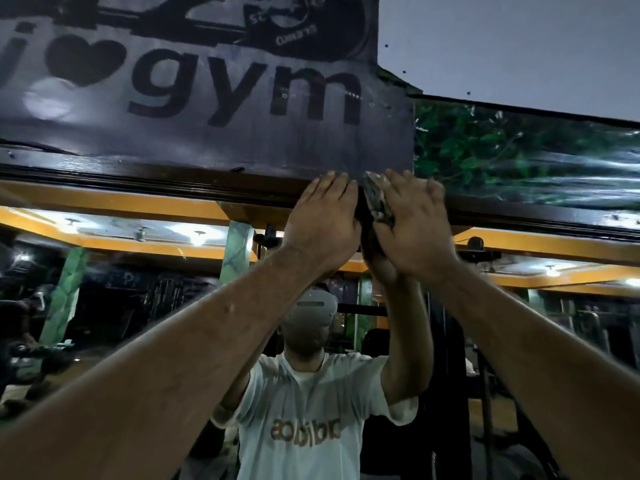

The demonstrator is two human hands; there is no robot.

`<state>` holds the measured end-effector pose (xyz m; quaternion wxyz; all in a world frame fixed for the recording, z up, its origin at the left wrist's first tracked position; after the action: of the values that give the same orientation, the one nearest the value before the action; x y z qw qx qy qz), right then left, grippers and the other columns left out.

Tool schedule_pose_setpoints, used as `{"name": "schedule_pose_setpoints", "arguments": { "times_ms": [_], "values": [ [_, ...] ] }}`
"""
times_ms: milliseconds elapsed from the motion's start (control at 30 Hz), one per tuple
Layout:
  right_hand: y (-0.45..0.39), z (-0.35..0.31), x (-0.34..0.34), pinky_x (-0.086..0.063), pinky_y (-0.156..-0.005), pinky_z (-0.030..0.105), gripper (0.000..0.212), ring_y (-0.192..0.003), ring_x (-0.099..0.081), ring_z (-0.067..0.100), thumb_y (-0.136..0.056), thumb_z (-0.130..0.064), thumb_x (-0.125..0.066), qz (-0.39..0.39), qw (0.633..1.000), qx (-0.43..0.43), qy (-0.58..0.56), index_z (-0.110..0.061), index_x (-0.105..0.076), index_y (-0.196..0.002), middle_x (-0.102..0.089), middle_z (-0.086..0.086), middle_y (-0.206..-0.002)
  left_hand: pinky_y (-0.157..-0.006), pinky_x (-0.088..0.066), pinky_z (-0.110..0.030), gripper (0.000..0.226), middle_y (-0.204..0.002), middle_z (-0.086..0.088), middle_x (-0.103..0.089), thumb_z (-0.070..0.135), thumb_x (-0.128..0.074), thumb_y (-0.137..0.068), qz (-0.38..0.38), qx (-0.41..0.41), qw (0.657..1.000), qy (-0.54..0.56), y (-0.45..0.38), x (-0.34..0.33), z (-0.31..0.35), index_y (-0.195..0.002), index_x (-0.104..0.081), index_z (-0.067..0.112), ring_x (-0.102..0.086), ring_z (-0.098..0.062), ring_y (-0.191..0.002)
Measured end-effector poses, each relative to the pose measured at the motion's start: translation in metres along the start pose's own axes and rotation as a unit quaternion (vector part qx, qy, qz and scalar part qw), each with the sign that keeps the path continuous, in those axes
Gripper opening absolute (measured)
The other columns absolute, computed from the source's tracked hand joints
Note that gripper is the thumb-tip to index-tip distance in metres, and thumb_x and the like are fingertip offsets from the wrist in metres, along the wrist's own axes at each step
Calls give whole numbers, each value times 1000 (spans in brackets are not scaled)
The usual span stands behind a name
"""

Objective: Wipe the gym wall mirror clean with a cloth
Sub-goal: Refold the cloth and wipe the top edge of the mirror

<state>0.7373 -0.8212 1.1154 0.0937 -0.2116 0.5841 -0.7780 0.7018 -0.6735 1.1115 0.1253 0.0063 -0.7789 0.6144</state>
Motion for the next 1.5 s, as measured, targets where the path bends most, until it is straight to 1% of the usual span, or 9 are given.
{"name": "schedule_pose_setpoints", "arguments": {
  "times_ms": [100,200,367,567,767,933,1100,1267,1500],
  "values": [
    [1,29,7,-18,-126,52,74,-146,-41,33,-90,-47,-33,1,1000,26,2,-17,-42,-157,-50,14,-155,-124,-5,-35,58,-164,-11,-29,34,-34,-104,5,-5,1000,-2,-4,-5,11,-157,-29,10,-19,-24,-154],
    [1,71,21,-31,-116,50,71,-125,-56,37,-82,-46,-34,21,998,-65,-1,-8,-59,-137,-64,17,-131,-125,-3,-35,60,-166,-11,-21,31,-35,-104,-16,-38,999,-27,-6,-12,20,-159,-22,10,-14,-24,-155],
    [15,70,13,-14,-127,52,76,-152,-36,33,-85,-39,-40,22,998,-52,-2,-11,-46,-155,-46,15,-159,-127,-7,-39,61,-166,-12,-22,30,-34,-104,-17,-58,998,-15,-20,-20,45,-159,-21,8,-14,-25,-155],
    [19,122,31,-30,-118,52,76,-135,-53,34,-79,-45,-37,60,995,-83,-8,-11,-59,-143,-62,14,-142,-126,-14,-43,56,-160,-17,-34,25,-34,-102,0,-37,999,-6,-29,-38,86,-153,-33,3,-25,-31,-151],
    [36,134,28,-19,-126,53,68,-148,-41,32,-89,-32,-44,39,999,-15,-13,-15,-48,-154,-52,14,-155,-126,-16,-42,53,-154,-16,-43,24,-42,-100,6,-12,1000,20,-40,-48,123,-149,-40,3,-31,-30,-148],
    [37,196,45,-24,-121,49,63,-137,-52,32,-85,-36,-44,55,994,-92,-15,-10,-60,-139,-62,13,-141,-126,-15,-40,56,-159,-13,-36,27,-40,-102,4,-7,1000,17,-52,-59,152,-153,-33,5,-26,-27,-151],
    [59,213,41,-16,-127,50,69,-149,-40,31,-92,-39,-38,33,999,8,7,-11,-47,-155,-51,14,-155,-127,-10,-37,55,-161,-10,-36,29,-36,-104,20,26,999,21,-64,-73,189,-154,-36,6,-24,-24,-152],
    [65,281,63,-22,-125,54,71,-143,-47,34,-87,-42,-31,56,993,-102,16,-9,-57,-145,-58,14,-147,-127,-8,-36,55,-164,-8,-30,30,-32,-107,2,4,1000,8,-75,-92,230,-156,-31,7,-20,-22,-153],
    [84,325,64,-15,-126,48,66,-151,-37,33,-93,-32,-42,34,999,-24,21,-15,-44,-157,-48,14,-158,-127,-2,-39,58,-167,-12,-17,35,-31,-107,-2,7,1000,-8,-81,-110,277,-159,-22,10,-9,-26,-156]
  ]
}}
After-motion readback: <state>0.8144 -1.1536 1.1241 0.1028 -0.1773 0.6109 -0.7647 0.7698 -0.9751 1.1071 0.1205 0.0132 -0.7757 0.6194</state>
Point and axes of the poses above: each hand's wrist, its own y-axis away from the middle knuckle, its own x-axis out of the back of the hand, z = x × y, the point moved 3 cm from there along -y, towards the middle knuckle
